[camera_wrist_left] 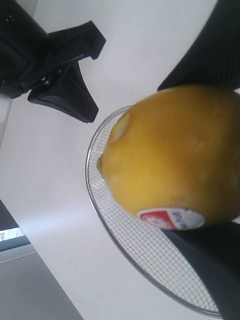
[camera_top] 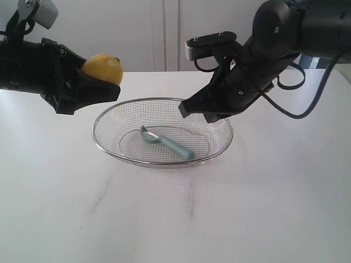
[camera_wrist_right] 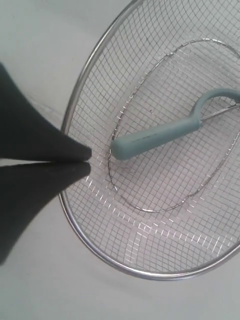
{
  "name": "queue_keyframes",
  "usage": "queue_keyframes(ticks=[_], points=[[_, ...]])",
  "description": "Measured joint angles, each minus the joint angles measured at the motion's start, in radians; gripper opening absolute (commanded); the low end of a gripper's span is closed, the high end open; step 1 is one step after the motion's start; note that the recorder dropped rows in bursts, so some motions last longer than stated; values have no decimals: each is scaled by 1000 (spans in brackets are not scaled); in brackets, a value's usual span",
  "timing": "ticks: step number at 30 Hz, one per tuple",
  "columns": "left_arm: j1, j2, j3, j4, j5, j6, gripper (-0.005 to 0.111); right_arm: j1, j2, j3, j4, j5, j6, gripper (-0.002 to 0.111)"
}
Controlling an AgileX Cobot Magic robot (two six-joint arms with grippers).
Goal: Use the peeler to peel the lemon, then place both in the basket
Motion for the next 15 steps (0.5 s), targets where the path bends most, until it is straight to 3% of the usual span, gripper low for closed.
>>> queue_keyframes(ticks=[15], points=[[0, 0, 0, 0, 0, 0, 0, 0, -4, 0, 0, 205, 152, 0]])
